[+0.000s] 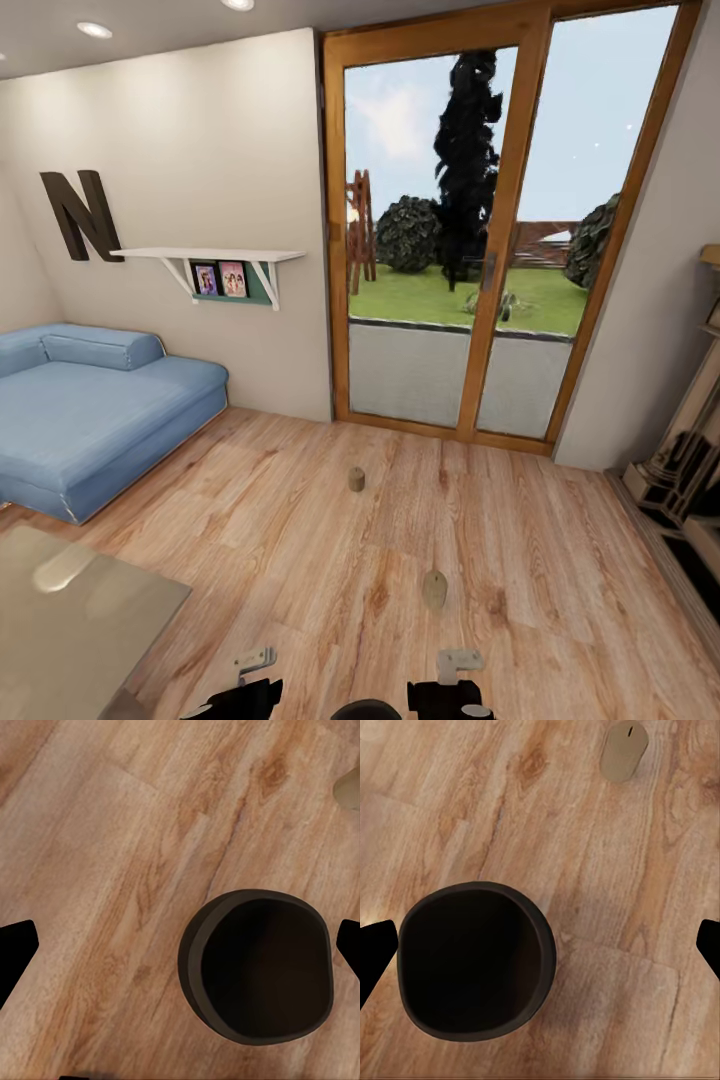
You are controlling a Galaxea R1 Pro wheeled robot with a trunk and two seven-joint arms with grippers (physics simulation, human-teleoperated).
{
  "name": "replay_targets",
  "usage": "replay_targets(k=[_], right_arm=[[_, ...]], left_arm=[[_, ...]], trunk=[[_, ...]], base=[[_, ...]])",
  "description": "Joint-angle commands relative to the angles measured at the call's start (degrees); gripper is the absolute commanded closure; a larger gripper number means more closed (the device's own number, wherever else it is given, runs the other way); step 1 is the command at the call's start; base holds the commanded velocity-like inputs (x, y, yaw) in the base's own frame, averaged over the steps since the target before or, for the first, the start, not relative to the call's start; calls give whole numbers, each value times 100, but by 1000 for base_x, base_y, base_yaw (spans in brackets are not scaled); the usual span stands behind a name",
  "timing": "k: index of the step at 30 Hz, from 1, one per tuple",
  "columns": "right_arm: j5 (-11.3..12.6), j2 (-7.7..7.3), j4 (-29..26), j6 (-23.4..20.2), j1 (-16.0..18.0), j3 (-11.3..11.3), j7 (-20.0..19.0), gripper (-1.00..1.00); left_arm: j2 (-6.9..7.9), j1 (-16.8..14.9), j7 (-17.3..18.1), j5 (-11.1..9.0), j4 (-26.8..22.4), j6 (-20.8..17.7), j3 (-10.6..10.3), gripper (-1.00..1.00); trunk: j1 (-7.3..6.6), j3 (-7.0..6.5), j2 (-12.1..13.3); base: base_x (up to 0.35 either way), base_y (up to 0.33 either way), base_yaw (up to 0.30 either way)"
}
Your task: Place each of the two pumpkins and all three candles from the living room inside a cabinet in the living room (use any cabinet), then make sure every cabinet is closed, and position the cauldron so it is next to a table in the living room.
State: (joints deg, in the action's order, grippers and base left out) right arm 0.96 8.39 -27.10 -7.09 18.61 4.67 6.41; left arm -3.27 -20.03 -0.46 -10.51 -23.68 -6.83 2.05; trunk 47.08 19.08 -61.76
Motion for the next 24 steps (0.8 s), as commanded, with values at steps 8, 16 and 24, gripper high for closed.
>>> replay_targets(k=[8,16,24], right_arm=[[10,-4,112,-4,2,43,44,-100],[10,-4,142,4,2,43,44,-100],[10,-4,194,14,2,43,39,-100]], left_arm=[[-41,-1,-7,-24,2,-30,11,-100],[-47,-1,-7,-12,197,3,6,-100],[-77,-1,-7,-9,206,6,6,-100]], trunk=[[177,151,-327],[353,295,-648],[528,438,-969]], base=[[0,0,0],[0,0,0],[0,0,0]])
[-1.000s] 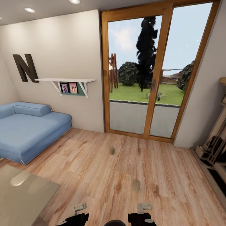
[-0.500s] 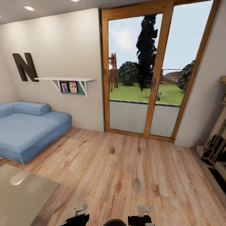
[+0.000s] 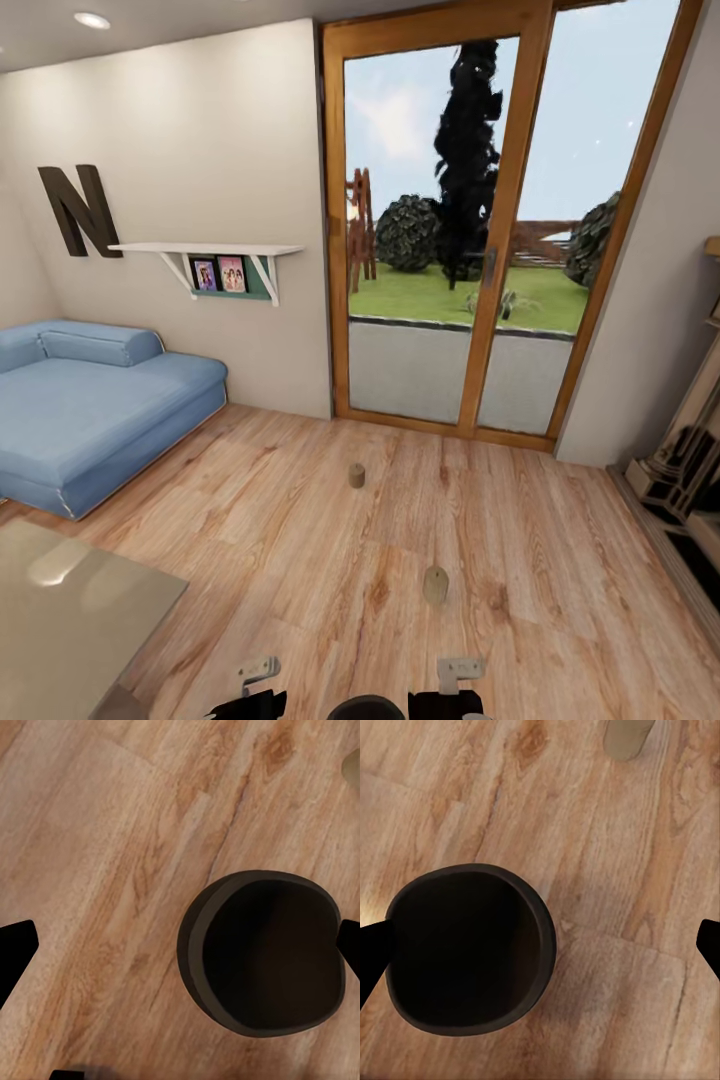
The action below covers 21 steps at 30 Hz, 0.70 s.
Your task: Place each of the two pumpkins and all three candles from the living room inside a cabinet in the living room (use any cabinet), then make sure every cabinet is closed, and position the cauldron so it is next to a table in the living room.
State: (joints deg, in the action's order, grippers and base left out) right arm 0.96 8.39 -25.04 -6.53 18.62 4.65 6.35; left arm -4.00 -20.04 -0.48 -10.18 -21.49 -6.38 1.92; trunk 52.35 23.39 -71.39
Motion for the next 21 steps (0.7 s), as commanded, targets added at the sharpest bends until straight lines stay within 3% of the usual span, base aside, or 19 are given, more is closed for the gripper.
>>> replay_targets(k=[1,21], right_arm=[[10,-4,-11,-42,2,45,44,-100],[10,-13,-2,-24,2,45,35,-100]], left_arm=[[-4,0,-5,-43,-14,-38,19,-100],[-5,0,-4,-32,-13,-37,19,-100]], trunk=[[23,25,-46],[462,384,-848]], base=[[0,0,0],[0,0,0]])
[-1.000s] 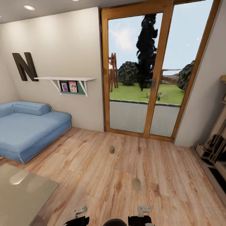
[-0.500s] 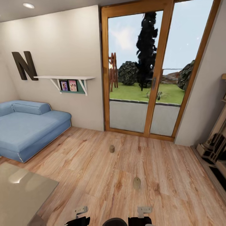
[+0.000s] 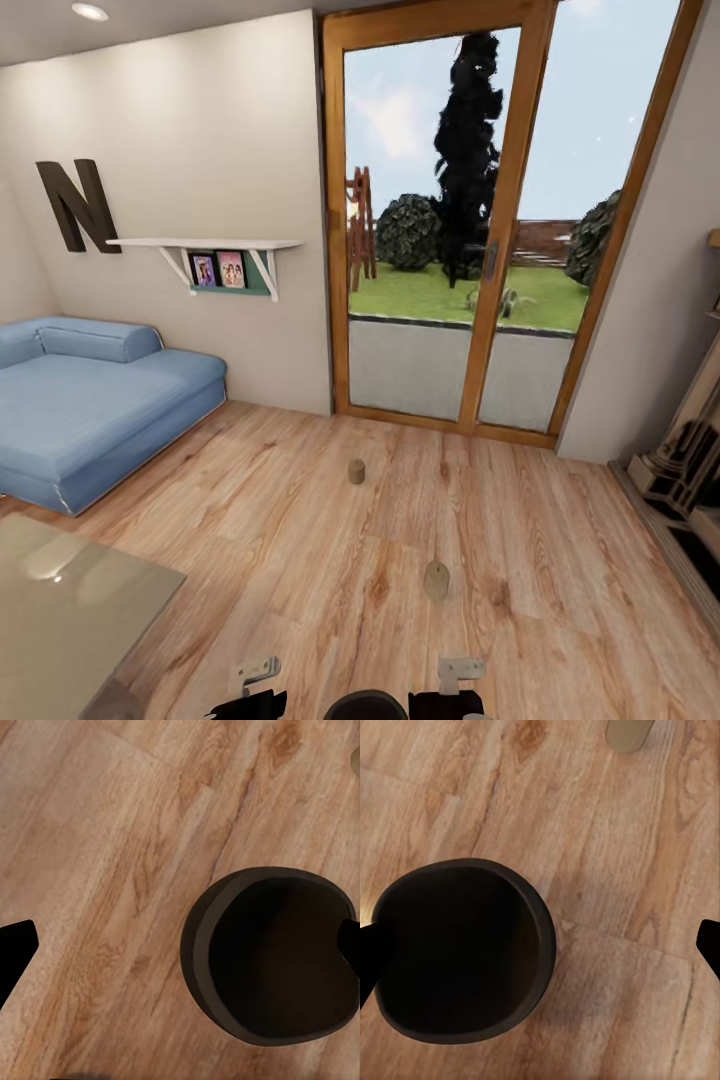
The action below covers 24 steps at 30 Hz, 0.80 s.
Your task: Place each of the two pumpkins and all three candles from the living room inside a cabinet in the living room (use any cabinet), then make sure every cabinet is closed, and position the cauldron so it is next to a table in the living room.
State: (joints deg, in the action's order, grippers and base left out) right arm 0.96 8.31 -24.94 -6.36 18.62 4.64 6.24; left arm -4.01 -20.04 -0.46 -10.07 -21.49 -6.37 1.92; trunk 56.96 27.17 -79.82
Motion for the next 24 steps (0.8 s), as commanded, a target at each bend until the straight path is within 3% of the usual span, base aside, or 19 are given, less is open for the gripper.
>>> replay_targets(k=[1,24], right_arm=[[10,-4,-12,-24,2,45,45,-100],[10,-4,34,32,2,45,52,-100]], left_arm=[[-3,0,-5,-42,-14,-38,19,-100],[-10,0,-3,-49,-14,-39,10,-100]], trunk=[[23,25,-45],[528,438,-967]], base=[[0,0,0],[0,0,0]])
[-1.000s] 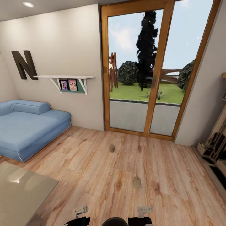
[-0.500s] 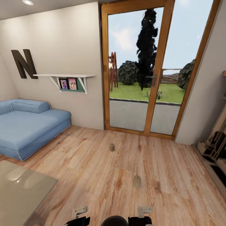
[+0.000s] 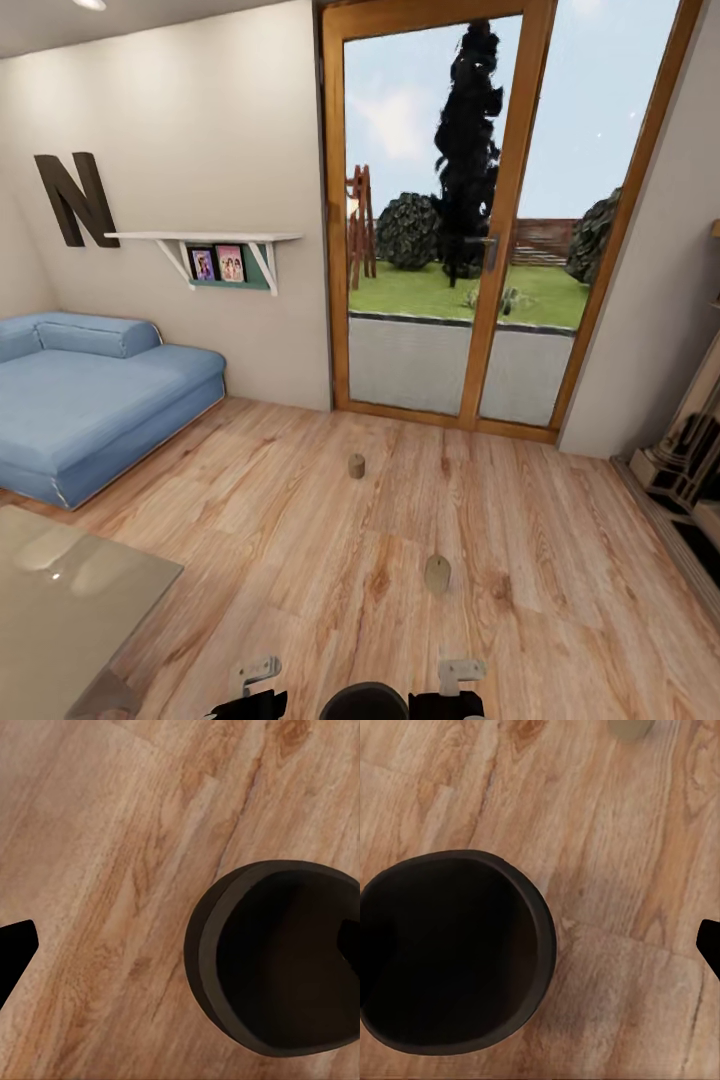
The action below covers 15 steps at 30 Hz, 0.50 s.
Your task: Place each of the two pumpkins and all three candles from the living room inside a cabinet in the living room (use any cabinet), then make sure every cabinet is closed, and position the cauldron so it is next to a table in the living room.
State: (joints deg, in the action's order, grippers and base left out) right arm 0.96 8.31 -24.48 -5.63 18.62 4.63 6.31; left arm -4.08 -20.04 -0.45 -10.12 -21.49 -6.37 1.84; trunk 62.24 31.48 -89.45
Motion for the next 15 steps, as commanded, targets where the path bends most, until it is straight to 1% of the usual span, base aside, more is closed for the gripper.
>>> replay_targets(k=[1,6,10,15], right_arm=[[10,-3,33,-36,2,47,46,-100],[10,4,199,62,2,47,46,-100],[6,4,220,77,2,47,47,-100],[3,4,224,79,2,47,52,-100]], left_arm=[[-4,0,-4,-46,-12,-39,18,-100],[-21,0,-7,-44,118,-40,11,-100],[-52,0,-8,-56,171,-47,17,-100],[-59,0,-8,-58,387,-48,25,-100]], trunk=[[22,24,-45],[132,114,-245],[220,186,-406],[330,276,-606]], base=[[0,0,0],[0,0,0],[0,0,0],[0,0,0]])
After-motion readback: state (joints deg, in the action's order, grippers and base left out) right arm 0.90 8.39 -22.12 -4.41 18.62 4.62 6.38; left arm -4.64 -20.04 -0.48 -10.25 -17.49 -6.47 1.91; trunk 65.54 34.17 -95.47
